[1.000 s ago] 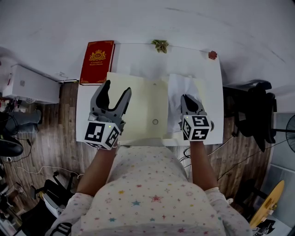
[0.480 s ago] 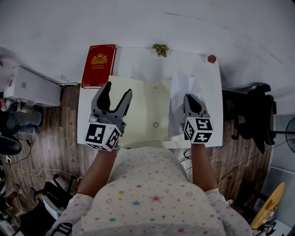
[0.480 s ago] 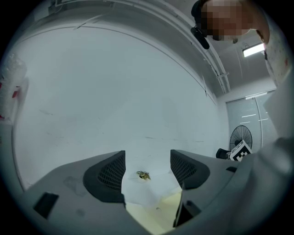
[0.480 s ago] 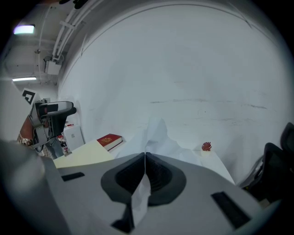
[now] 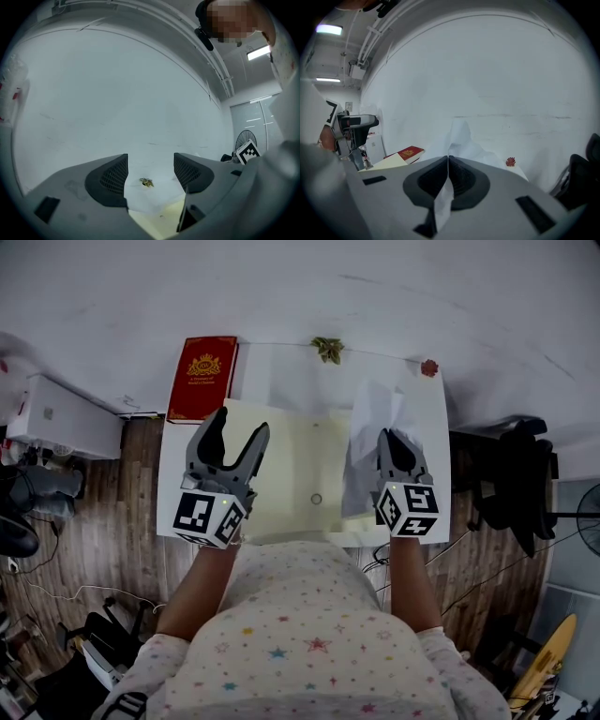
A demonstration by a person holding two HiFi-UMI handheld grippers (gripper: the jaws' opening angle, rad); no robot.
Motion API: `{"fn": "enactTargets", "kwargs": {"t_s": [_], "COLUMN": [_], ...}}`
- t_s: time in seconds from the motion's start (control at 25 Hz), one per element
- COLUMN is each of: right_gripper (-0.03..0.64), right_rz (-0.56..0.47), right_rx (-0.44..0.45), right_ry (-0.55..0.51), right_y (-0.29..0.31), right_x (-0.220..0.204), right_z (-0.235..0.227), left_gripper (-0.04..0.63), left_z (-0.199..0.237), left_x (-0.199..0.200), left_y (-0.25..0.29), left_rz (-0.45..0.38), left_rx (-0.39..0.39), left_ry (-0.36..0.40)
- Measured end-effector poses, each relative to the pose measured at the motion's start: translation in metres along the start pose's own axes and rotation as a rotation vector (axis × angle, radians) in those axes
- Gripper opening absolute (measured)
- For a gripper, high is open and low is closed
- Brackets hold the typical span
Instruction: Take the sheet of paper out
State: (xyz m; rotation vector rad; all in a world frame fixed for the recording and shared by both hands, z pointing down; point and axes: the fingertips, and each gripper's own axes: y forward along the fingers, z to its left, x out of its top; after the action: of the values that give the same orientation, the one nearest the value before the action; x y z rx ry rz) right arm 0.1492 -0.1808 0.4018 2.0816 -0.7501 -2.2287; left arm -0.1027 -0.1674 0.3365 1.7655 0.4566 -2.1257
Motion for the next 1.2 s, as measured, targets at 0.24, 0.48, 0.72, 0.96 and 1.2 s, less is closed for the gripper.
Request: {"fn": "enactTargets", "kwargs": {"t_s": [0.24, 0.48, 0.72, 0.96, 1.2], "right_gripper": [0.003, 0.003, 0.003, 0.003, 0.003], "right_rz": [-0.034, -0.075, -0.131, -0.183, -0.214], "right_rx": [-0.013, -0.014, -0.02, -0.029, -0.039], "right_ry": [0.0, 0.002, -0.004, -0.011, -0.02], "right_y": [-0.004, -0.01, -0.017, -0.023, -0.03], "right_x": [0.015, 0.033, 0.054, 0.074, 0.086], "right_z": [-0.004, -0.006, -0.004, 0.0, -0.001], "left_gripper": [0.285, 0.285, 0.284, 0.268, 0.209], "left_z": [-0.003, -0.006, -0.004, -0.005, -0.008], "left_x": [0.003, 0.005, 0.01, 0.018, 0.019], "left_y": [0.003, 0.008, 0.01, 0.007, 0.007], "left_rz": [-0.007, -0.013, -0.021, -0.04, -0.045], "left_rx": [-0.016, -0.029, -0.033, -0.039, -0.057], "left_ry": [-0.002, -0.004, 0.001, 0.01, 0.01]}}
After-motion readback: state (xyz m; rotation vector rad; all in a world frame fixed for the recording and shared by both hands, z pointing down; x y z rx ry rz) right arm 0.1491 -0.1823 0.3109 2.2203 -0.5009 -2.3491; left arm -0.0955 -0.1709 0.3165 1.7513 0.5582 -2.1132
